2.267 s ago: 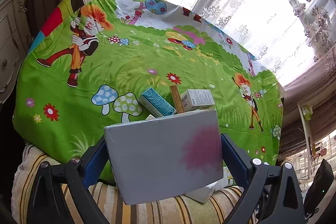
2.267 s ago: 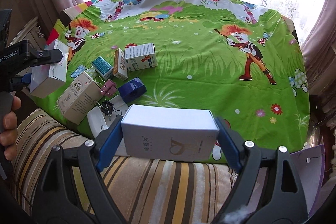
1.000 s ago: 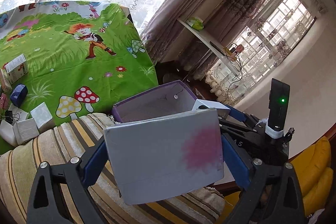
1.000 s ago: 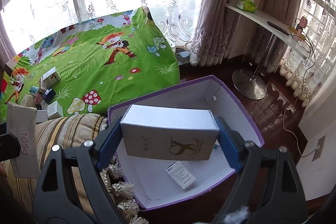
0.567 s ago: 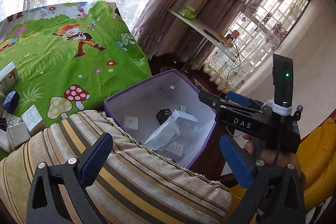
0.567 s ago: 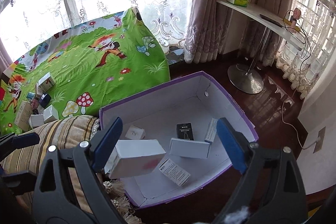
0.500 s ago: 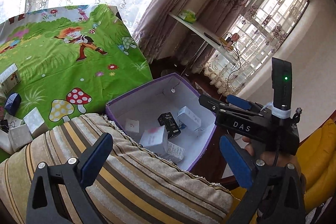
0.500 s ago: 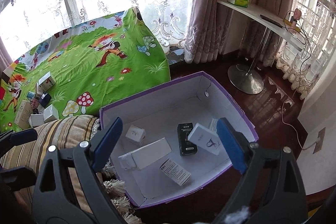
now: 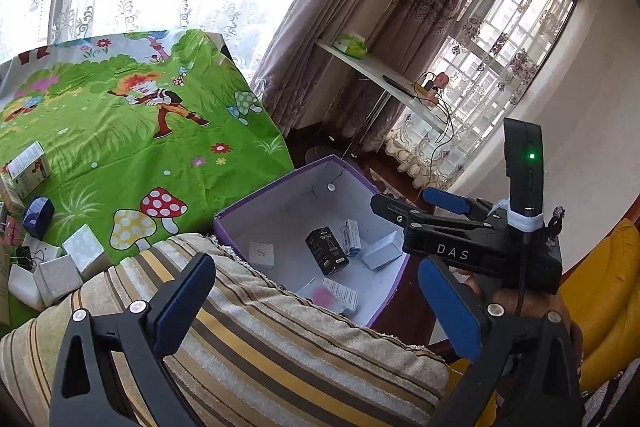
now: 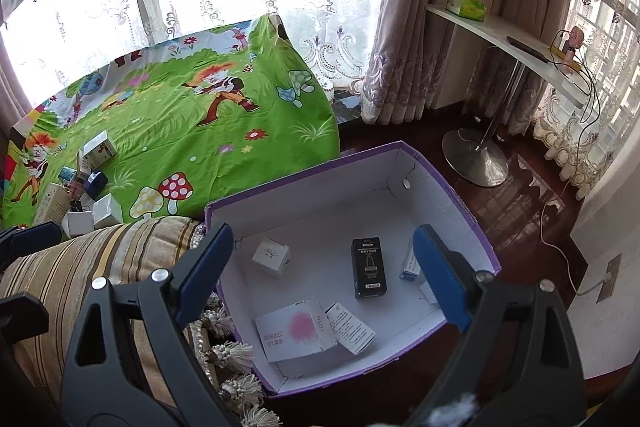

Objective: Organize rigid objects
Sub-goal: 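Move both open tools back toward the boxes on the bed, then grasp the white Chinese-text box with left tool while right tool grasps the white cube box, then carry both held boxes over the purple-rimmed storage box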

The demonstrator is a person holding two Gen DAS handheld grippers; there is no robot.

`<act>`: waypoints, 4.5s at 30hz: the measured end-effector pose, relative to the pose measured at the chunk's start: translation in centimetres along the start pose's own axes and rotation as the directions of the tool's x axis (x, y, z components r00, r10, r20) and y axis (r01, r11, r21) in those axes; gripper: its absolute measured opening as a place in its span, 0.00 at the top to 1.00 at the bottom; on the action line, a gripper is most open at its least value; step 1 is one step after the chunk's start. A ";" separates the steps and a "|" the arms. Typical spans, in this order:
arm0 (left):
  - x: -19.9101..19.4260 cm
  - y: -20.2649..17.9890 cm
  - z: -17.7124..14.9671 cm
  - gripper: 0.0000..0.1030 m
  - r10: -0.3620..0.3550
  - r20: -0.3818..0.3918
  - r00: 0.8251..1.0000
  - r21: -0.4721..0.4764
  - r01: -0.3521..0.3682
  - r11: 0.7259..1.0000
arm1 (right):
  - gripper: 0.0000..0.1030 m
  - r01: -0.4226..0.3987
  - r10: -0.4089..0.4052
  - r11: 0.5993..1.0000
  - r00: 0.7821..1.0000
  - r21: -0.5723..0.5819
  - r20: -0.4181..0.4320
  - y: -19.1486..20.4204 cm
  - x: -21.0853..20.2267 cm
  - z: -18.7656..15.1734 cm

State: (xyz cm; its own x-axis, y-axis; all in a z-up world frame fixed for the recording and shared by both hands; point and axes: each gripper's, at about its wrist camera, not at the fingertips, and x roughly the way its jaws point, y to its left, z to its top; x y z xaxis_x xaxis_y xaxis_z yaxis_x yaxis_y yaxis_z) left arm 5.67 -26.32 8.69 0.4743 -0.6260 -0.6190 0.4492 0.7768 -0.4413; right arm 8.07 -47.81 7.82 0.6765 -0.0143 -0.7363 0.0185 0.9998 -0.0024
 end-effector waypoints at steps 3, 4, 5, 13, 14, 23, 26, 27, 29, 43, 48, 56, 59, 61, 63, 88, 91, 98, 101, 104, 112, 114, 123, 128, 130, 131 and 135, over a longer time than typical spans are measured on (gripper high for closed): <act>-0.4 0.5 0.0 0.01 0.005 0.002 1.000 -0.013 -0.005 1.000 | 0.10 -0.006 0.006 1.000 1.000 -0.026 0.017 1.0 -0.3 0.1; -0.5 0.6 0.0 0.01 0.005 0.004 1.000 -0.017 -0.005 1.000 | 0.10 0.003 -0.002 0.999 1.000 -0.041 0.021 1.4 -0.4 0.1; -0.7 0.9 0.0 0.02 0.007 0.007 1.000 -0.023 -0.007 1.000 | 0.10 0.009 -0.008 0.998 1.000 -0.055 0.023 1.8 -0.4 0.2; -4.2 5.1 0.7 0.08 0.090 0.074 0.993 -0.122 -0.080 0.989 | 0.10 -0.086 0.087 0.994 0.996 -0.071 0.014 4.2 -0.2 0.4; -4.9 5.9 0.7 0.08 0.116 0.085 0.990 -0.139 -0.103 0.985 | 0.10 -0.095 0.096 0.992 0.995 -0.079 0.008 4.6 -0.2 0.4; -10.3 13.3 -0.4 0.08 0.283 0.108 0.953 -0.269 -0.246 0.931 | 0.10 -0.153 0.151 0.979 0.988 -0.137 -0.030 8.9 0.6 0.7; -11.6 15.5 -0.8 0.08 0.319 0.100 0.942 -0.313 -0.275 0.909 | 0.10 -0.179 0.173 0.971 0.984 -0.158 -0.049 10.7 1.0 0.8; -12.1 16.2 -1.1 0.08 0.329 0.097 0.939 -0.329 -0.282 0.901 | 0.10 -0.188 0.181 0.968 0.982 -0.167 -0.056 11.3 1.1 0.8; -12.8 17.4 -1.4 0.08 0.354 0.088 0.931 -0.351 -0.304 0.886 | 0.10 -0.208 0.198 0.959 0.978 -0.190 -0.071 12.6 1.4 0.8; -13.5 24.0 -3.0 0.13 0.454 -0.054 0.889 -0.416 -0.433 0.800 | 0.10 -0.339 0.292 0.892 0.937 -0.300 -0.191 20.2 3.8 0.5; -11.9 25.7 -2.8 0.16 0.466 -0.135 0.874 -0.391 -0.479 0.786 | 0.10 -0.373 0.297 0.844 0.923 -0.386 -0.244 23.0 4.7 0.0; -9.1 28.5 -3.0 0.21 0.496 -0.244 0.833 -0.344 -0.553 0.759 | 0.10 -0.496 0.351 0.774 0.854 -0.394 -0.385 26.9 6.9 -0.5; -8.5 29.5 -3.3 0.26 0.493 -0.270 0.827 -0.346 -0.561 0.752 | 0.10 -0.554 0.383 0.747 0.811 -0.368 -0.442 28.1 7.8 -0.7; -8.2 29.8 -3.3 0.26 0.494 -0.276 0.824 -0.345 -0.565 0.750 | 0.10 -0.587 0.400 0.729 0.783 -0.352 -0.477 28.9 8.4 -1.0; -8.0 30.0 -3.4 0.27 0.496 -0.278 0.822 -0.340 -0.568 0.749 | 0.10 -0.609 0.404 0.714 0.762 -0.346 -0.507 29.6 9.0 -1.3; -6.5 31.0 -4.0 0.46 0.447 -0.265 0.854 -0.359 -0.517 0.777 | 0.22 -0.652 0.425 0.729 0.671 -0.211 -0.607 31.4 15.1 -0.8; -6.7 31.0 -4.1 0.46 0.447 -0.258 0.857 -0.366 -0.514 0.776 | 0.36 -0.645 0.427 0.739 0.671 -0.193 -0.606 31.0 15.5 -0.6; -7.9 30.6 -4.3 0.47 0.472 -0.227 0.852 -0.380 -0.523 0.763 | 0.50 -0.636 0.430 0.744 0.691 -0.205 -0.582 30.7 14.9 -0.5; -8.6 30.3 -4.3 0.47 0.482 -0.213 0.850 -0.396 -0.526 0.752 | 0.50 -0.627 0.435 0.750 0.706 -0.209 -0.559 30.3 14.2 -0.2; -9.2 30.0 -4.3 0.47 0.490 -0.198 0.849 -0.407 -0.526 0.747 | 0.50 -0.615 0.433 0.754 0.728 -0.230 -0.531 29.9 13.4 0.0; -10.4 27.9 -3.8 0.47 0.495 -0.158 0.854 -0.404 -0.513 0.757 | 0.50 -0.579 0.428 0.768 0.782 -0.275 -0.453 28.9 11.1 0.4; -10.4 27.1 -3.6 0.47 0.489 -0.148 0.860 -0.399 -0.504 0.766 | 0.50 -0.574 0.434 0.774 0.788 -0.268 -0.436 28.4 10.6 0.5; -9.7 22.7 -2.5 0.47 0.440 -0.103 0.892 -0.360 -0.445 0.820 | 0.50 -0.546 0.442 0.800 0.817 -0.249 -0.369 25.5 8.1 0.4; -8.8 20.0 -2.0 0.47 0.404 -0.087 0.911 -0.332 -0.409 0.850 | 0.50 -0.516 0.433 0.826 0.839 -0.229 -0.329 23.1 6.8 0.3; -8.4 18.9 -1.8 0.47 0.385 -0.081 0.919 -0.319 -0.390 0.864 | 0.50 -0.503 0.427 0.835 0.847 -0.221 -0.316 22.1 6.3 0.2; -8.1 18.3 -1.7 0.47 0.377 -0.080 0.923 -0.309 -0.383 0.870 | 0.50 -0.498 0.425 0.840 0.851 -0.216 -0.310 21.5 6.1 0.1; -7.2 16.2 -1.4 0.47 0.349 -0.081 0.934 -0.278 -0.358 0.891 | 0.50 -0.477 0.417 0.856 0.865 -0.201 -0.278 19.3 5.0 -0.1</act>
State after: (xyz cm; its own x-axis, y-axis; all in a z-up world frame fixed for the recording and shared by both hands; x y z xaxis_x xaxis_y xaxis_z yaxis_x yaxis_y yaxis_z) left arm 8.49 -9.19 5.08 0.5381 -0.3077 -0.7847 0.0203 0.9354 -0.3529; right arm 11.76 -28.58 4.02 0.3883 0.4076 -0.8265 -0.4544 0.8649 0.2130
